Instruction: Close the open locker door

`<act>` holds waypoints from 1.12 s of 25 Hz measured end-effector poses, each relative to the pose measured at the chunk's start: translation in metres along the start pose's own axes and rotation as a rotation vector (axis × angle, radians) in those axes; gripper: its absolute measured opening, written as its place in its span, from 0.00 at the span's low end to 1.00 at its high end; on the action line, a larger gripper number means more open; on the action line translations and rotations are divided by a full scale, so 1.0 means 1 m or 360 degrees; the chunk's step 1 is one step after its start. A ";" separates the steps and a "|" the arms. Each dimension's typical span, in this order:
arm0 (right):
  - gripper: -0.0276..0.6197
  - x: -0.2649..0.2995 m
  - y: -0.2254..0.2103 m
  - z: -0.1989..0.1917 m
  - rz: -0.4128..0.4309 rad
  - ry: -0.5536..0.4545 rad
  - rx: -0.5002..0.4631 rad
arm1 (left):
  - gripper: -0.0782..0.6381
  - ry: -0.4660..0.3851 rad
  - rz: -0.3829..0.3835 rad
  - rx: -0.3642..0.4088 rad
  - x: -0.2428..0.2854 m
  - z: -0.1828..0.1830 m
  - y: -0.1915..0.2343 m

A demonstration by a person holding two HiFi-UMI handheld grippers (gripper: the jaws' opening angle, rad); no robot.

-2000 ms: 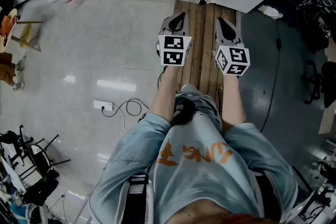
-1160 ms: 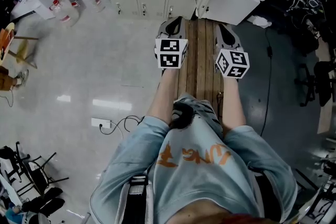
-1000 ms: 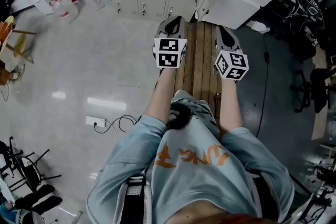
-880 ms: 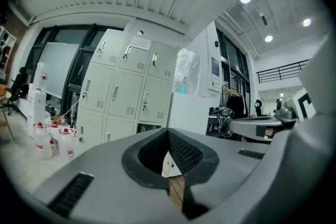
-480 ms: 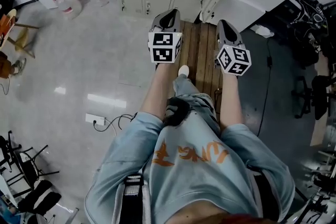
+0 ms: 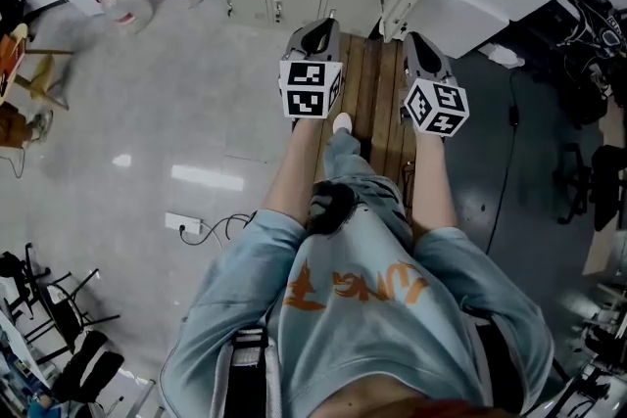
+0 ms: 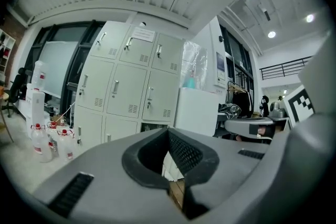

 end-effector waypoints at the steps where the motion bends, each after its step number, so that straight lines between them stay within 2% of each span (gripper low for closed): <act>1: 0.10 0.007 -0.009 -0.003 -0.0003 0.0010 0.0014 | 0.13 0.0014 -0.0007 -0.0003 0.010 -0.002 -0.002; 5: 0.10 0.040 -0.039 -0.014 0.0004 0.0068 0.0070 | 0.13 0.0105 -0.0027 -0.0041 0.053 -0.015 -0.008; 12: 0.10 0.092 -0.097 -0.045 0.0007 0.0192 0.0158 | 0.13 0.0351 -0.0062 -0.0058 0.134 -0.052 -0.018; 14: 0.10 0.105 -0.113 -0.058 0.0018 0.0227 0.0156 | 0.13 0.0409 -0.0087 -0.0027 0.159 -0.061 -0.025; 19: 0.10 0.125 -0.141 -0.082 -0.0001 0.0211 0.0282 | 0.13 0.0554 -0.0196 0.0155 0.202 -0.072 -0.041; 21: 0.10 0.132 -0.160 -0.081 0.0020 0.0212 0.0251 | 0.13 0.0559 -0.0205 0.0177 0.221 -0.071 -0.052; 25: 0.10 0.147 -0.189 -0.073 0.0098 0.0255 0.0064 | 0.13 0.0549 -0.0223 0.0205 0.255 -0.065 -0.075; 28: 0.10 0.151 -0.200 -0.074 0.0111 0.0293 0.0037 | 0.13 0.0575 -0.0244 0.0216 0.269 -0.064 -0.082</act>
Point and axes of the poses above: the fingertips, and each gripper's own axes: x forward along the fingers, y to its left, z out of its top, the point moved 8 cm from there along -x, backward along the fingers, and after that the axes turned 6 degrees about z, right-handed, at the moved point
